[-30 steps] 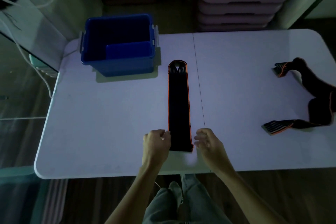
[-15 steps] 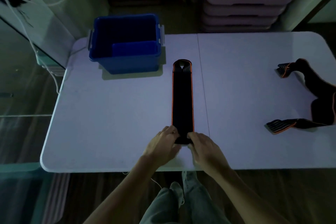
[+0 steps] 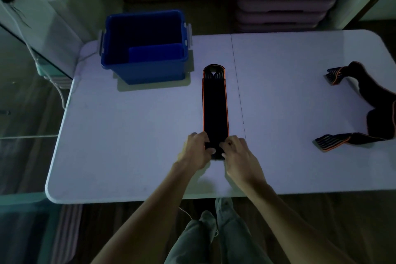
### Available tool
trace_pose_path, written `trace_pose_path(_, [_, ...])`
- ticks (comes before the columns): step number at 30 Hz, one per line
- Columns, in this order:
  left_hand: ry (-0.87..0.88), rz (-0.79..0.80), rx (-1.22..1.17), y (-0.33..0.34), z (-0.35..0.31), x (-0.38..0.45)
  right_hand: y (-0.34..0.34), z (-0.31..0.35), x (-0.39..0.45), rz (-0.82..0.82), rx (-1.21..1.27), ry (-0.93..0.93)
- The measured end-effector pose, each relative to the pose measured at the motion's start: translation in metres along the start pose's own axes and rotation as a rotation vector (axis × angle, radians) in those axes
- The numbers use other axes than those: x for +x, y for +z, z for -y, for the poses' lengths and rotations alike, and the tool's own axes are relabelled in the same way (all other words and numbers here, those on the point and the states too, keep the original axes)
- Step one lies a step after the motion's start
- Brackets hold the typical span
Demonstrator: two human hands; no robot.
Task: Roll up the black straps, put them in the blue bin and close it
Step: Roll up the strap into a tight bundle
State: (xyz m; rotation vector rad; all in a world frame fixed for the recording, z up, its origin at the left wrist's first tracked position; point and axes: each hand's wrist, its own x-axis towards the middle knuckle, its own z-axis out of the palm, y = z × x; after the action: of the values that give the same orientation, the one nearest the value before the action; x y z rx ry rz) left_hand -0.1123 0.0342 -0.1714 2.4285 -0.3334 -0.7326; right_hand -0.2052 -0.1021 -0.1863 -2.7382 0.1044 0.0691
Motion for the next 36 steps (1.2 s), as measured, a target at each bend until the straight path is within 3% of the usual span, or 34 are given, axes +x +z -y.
trace_pose_path(2, [0.014, -0.053, 0.075, 0.001, -0.002, -0.007, 0.001, -0.003, -0.005, 0.003, -0.033, -0.076])
trace_pose_path(6, [0.243, -0.142, 0.237, 0.002, 0.001, -0.017, 0.004, -0.003, -0.005, 0.02, -0.092, -0.124])
trace_pose_path(12, [0.362, -0.055, 0.411, -0.004, 0.009, -0.019, -0.011, -0.001, 0.014, 0.112, -0.056, -0.064])
trace_pose_path(20, [0.267, 0.069, 0.328, -0.026, -0.001, 0.011, -0.028, -0.003, 0.043, 0.267, 0.026, 0.044])
trace_pose_path(27, [0.201, 0.074, 0.343, -0.035, -0.016, 0.035, -0.024, 0.004, 0.052, 0.095, 0.082, 0.166])
trace_pose_path(31, [0.32, 0.063, 0.39, -0.028, -0.01, 0.038, -0.021, 0.002, 0.056, 0.093, 0.107, 0.161])
trace_pose_path(36, [0.292, 0.052, 0.374, -0.021, -0.009, 0.038, -0.017, -0.002, 0.057, 0.123, 0.038, 0.158])
